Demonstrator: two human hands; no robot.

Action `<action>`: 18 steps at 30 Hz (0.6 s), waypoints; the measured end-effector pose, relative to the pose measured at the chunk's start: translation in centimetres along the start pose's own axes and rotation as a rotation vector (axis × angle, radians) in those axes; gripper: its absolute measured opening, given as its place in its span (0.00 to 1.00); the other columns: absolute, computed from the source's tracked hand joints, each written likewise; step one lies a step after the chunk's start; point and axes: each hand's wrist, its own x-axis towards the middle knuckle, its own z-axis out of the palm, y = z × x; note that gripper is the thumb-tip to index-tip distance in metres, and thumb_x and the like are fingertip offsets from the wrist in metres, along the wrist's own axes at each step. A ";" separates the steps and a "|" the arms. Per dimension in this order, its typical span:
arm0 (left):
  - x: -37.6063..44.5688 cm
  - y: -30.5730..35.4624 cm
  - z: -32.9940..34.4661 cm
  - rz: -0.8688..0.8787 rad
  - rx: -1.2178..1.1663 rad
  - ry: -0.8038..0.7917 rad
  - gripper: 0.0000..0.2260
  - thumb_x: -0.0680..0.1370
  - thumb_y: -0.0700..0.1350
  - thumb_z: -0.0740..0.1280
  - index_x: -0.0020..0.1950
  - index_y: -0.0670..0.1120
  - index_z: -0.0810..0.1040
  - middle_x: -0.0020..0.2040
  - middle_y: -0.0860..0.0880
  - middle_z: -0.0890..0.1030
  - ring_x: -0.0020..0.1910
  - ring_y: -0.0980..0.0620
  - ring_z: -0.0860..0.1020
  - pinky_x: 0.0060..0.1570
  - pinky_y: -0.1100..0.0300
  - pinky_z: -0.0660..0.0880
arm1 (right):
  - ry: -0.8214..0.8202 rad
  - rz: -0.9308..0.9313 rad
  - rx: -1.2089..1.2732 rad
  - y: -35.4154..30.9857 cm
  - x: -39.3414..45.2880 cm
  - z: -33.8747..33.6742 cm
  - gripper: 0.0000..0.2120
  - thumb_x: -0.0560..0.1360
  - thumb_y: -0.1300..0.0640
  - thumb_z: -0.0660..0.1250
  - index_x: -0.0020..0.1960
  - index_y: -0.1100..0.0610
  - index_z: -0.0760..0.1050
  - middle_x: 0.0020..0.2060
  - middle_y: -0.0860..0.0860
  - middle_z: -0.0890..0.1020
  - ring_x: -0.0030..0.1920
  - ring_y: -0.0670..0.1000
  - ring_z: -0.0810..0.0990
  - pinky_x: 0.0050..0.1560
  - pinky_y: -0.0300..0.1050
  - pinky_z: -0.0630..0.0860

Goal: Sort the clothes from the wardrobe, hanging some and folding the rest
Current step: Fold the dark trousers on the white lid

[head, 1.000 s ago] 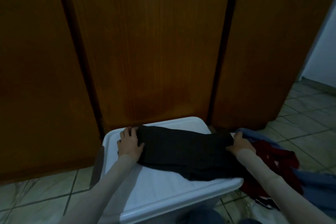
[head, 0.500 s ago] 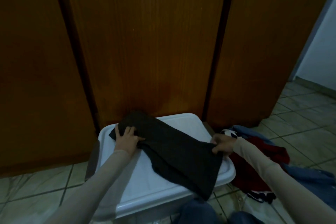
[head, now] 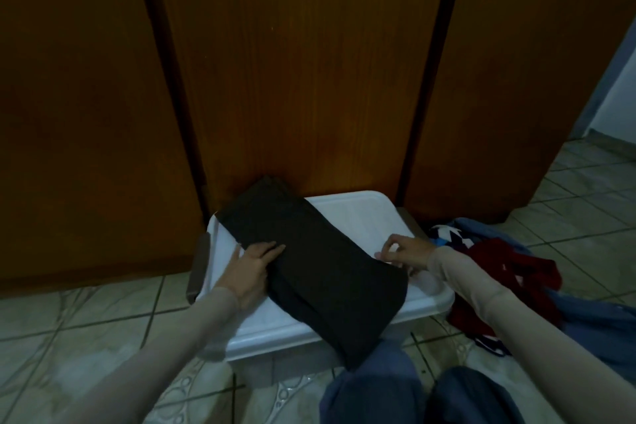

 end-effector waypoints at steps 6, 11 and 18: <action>-3.2 2.8 1.2 0.259 -0.118 -0.178 0.39 0.67 0.73 0.35 0.75 0.60 0.55 0.77 0.55 0.50 0.75 0.59 0.45 0.72 0.50 0.37 | -0.190 -0.036 -0.050 -2.4 -0.7 1.5 0.28 0.73 0.60 0.69 0.64 0.42 0.58 0.64 0.57 0.66 0.59 0.56 0.71 0.58 0.49 0.73; -4.4 0.0 -0.4 0.237 -0.204 -0.208 0.23 0.76 0.55 0.57 0.71 0.55 0.66 0.75 0.53 0.60 0.75 0.56 0.54 0.72 0.60 0.48 | -0.337 -0.226 0.003 -4.4 -1.1 2.6 0.17 0.76 0.68 0.58 0.54 0.46 0.71 0.63 0.53 0.66 0.56 0.56 0.75 0.47 0.39 0.76; -7.8 -2.4 0.3 0.193 -0.214 -0.118 0.23 0.76 0.45 0.61 0.71 0.55 0.65 0.75 0.54 0.61 0.76 0.55 0.52 0.74 0.47 0.50 | -0.104 -0.628 -0.465 -4.0 -1.3 4.6 0.17 0.76 0.64 0.62 0.55 0.43 0.72 0.52 0.47 0.74 0.51 0.47 0.73 0.55 0.39 0.71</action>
